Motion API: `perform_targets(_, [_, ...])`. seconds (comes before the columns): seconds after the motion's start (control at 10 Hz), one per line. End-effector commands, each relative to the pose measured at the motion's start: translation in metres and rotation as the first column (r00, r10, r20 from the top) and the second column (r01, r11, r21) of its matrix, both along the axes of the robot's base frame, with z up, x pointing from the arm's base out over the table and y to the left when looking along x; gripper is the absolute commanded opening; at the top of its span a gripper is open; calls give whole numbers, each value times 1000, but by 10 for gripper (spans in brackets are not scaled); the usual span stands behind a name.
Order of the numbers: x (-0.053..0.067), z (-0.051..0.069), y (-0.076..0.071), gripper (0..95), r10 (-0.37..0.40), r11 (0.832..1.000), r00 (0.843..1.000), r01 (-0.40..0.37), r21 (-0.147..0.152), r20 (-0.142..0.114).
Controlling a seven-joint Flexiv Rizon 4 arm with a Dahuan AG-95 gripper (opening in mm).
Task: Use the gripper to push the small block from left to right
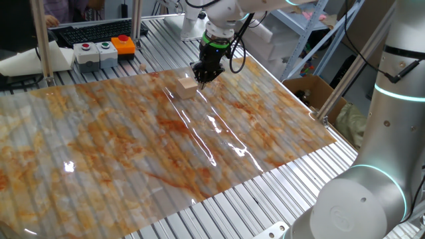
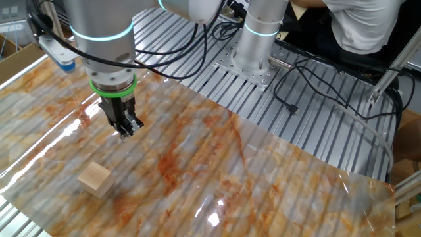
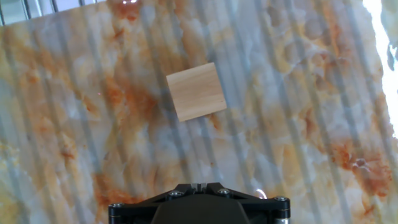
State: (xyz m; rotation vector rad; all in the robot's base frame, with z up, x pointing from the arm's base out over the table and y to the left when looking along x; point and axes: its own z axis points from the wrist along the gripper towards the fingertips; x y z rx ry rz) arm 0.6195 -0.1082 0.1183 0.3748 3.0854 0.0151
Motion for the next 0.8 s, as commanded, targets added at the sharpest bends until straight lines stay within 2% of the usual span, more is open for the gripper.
perform_targets(0.1, [-1,1,-1,0,-19,1000,1000,19,-5,-3])
perform_targets(0.3, [-1,1,-1,0,-25,999,1000,25,-21,3])
perform_targets(0.4, [-1,1,-1,0,-27,999,1000,27,-21,-3])
perform_targets(0.8, [3,-3,-2,0,8,996,1000,-9,-92,-10])
